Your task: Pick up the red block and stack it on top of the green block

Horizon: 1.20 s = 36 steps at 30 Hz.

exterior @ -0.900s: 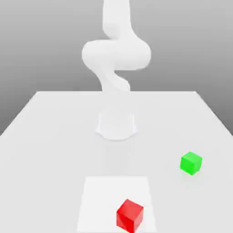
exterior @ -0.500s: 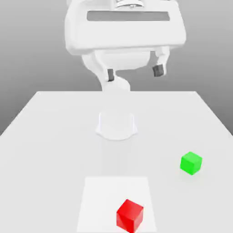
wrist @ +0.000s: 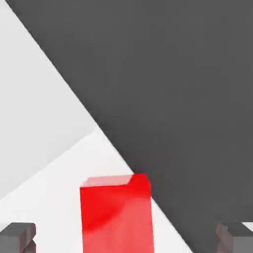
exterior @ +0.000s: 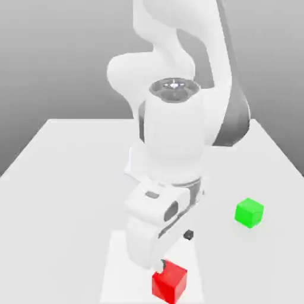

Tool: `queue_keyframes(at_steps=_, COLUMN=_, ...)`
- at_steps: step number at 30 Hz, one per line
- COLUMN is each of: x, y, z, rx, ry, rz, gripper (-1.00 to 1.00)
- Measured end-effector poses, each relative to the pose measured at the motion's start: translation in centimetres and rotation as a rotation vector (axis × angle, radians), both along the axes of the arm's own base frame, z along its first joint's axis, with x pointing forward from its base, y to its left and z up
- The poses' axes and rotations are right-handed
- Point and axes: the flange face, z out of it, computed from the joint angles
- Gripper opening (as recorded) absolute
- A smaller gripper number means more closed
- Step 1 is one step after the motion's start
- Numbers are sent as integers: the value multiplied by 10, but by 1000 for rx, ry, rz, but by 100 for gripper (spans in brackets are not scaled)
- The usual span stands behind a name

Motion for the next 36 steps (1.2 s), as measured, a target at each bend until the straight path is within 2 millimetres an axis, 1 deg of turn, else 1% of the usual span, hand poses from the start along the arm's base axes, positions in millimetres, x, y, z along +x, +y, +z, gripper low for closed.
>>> queue_keyframes(at_steps=3, x=-1, y=0, z=-40, rx=-4, ry=5, rz=7, gripper=0)
queue_keyframes(at_steps=4, x=-2, y=-1, z=-48, rx=-4, ry=6, rz=7, gripper=-100)
queue_keyframes(at_steps=9, x=-2, y=-1, z=-48, rx=-3, ry=8, rz=7, gripper=-100)
queue_keyframes(at_steps=10, x=-3, y=-1, z=-52, rx=-3, ry=8, rz=6, gripper=-100)
queue_keyframes(at_steps=11, x=-2, y=-1, z=-48, rx=-3, ry=8, rz=7, gripper=-100)
queue_keyframes(at_steps=12, x=-1, y=0, z=-39, rx=-4, ry=7, rz=8, gripper=-100)
queue_keyframes(at_steps=15, x=-1, y=0, z=-3, rx=-4, ry=7, rz=8, gripper=-100)
queue_keyframes(at_steps=16, x=-4, y=4, z=7, rx=-2, ry=9, rz=24, gripper=-100)
queue_keyframes(at_steps=18, x=-26, y=46, z=17, rx=10, ry=18, rz=177, gripper=-100)
queue_keyframes(at_steps=20, x=-54, y=89, z=24, rx=18, ry=24, rz=353, gripper=-100)
queue_keyframes(at_steps=22, x=-94, y=142, z=31, rx=22, ry=28, rz=573, gripper=-100)
queue_keyframes(at_steps=23, x=-118, y=168, z=34, rx=21, ry=28, rz=696, gripper=-100)
queue_keyframes(at_steps=24, x=-144, y=188, z=38, rx=19, ry=26, rz=815, gripper=-100)
queue_keyframes(at_steps=27, x=-201, y=211, z=47, rx=5, ry=15, rz=1079, gripper=-100)
queue_keyframes(at_steps=28, x=-217, y=217, z=46, rx=0, ry=11, rz=1151, gripper=-100)
queue_keyframes(at_steps=30, x=-228, y=222, z=34, rx=-3, ry=8, rz=1206, gripper=-100)
queue_keyframes(at_steps=35, x=-232, y=223, z=-10, rx=-6, ry=7, rz=1224, gripper=-100)
queue_keyframes(at_steps=36, x=-232, y=222, z=-15, rx=-7, ry=6, rz=1223, gripper=100)
